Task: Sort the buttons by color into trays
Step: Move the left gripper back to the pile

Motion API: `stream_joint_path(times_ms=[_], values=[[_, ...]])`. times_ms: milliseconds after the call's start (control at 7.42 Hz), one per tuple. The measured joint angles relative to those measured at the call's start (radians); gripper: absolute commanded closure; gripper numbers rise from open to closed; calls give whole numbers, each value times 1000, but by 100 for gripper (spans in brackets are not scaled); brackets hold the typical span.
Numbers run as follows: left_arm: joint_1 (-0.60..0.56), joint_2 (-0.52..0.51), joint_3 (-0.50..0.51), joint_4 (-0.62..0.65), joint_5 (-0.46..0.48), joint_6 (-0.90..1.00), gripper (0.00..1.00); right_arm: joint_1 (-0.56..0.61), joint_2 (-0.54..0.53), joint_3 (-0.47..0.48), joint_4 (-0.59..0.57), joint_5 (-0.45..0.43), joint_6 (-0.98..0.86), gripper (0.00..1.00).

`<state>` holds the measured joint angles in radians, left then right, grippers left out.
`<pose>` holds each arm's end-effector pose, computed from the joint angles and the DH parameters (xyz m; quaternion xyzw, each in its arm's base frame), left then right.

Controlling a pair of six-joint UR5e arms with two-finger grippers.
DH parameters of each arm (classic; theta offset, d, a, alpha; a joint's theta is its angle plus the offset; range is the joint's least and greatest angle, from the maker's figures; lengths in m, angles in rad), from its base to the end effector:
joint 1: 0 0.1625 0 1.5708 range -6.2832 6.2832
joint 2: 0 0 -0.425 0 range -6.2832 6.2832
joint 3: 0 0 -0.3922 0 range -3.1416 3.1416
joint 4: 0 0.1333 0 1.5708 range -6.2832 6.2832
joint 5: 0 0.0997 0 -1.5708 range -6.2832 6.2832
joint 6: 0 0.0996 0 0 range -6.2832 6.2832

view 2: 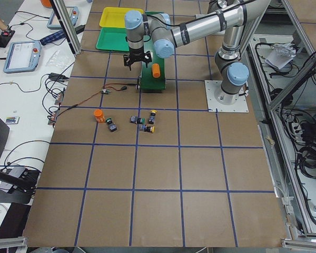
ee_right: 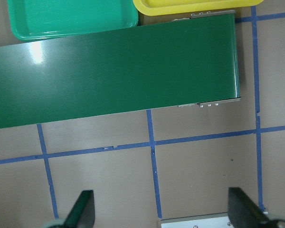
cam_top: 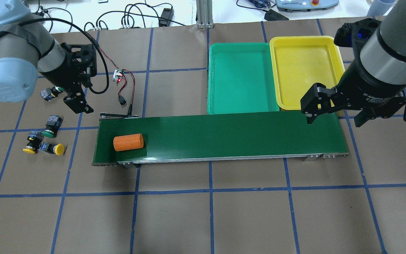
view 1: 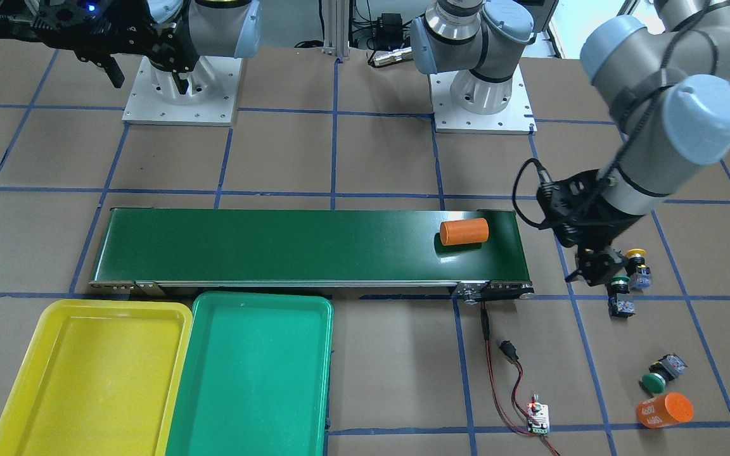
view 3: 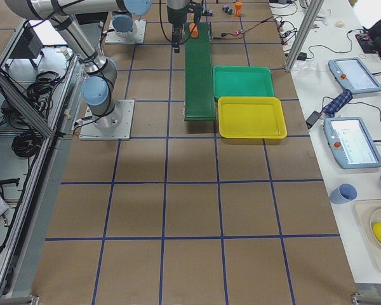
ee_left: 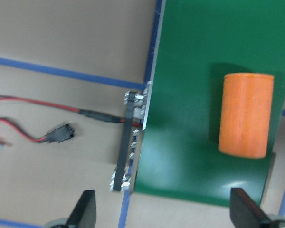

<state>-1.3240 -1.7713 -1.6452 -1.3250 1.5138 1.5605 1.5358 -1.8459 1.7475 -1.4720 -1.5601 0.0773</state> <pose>0.0018 -0.5759 0.3702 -0.6100 -0.7918 0.0134 0.0291 0.1212 -0.3790 0.5104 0.0561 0.9984 0.0003 0.0053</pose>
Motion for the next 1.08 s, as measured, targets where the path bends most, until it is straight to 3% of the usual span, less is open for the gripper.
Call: stream_joint_path(times_ms=[674, 1079], values=[[134, -399, 468, -55, -11, 126, 0, 0, -12, 4, 5, 6, -1, 0], [190, -583, 657, -57, 4, 144, 0, 1, -15, 5, 8, 7, 8, 0]])
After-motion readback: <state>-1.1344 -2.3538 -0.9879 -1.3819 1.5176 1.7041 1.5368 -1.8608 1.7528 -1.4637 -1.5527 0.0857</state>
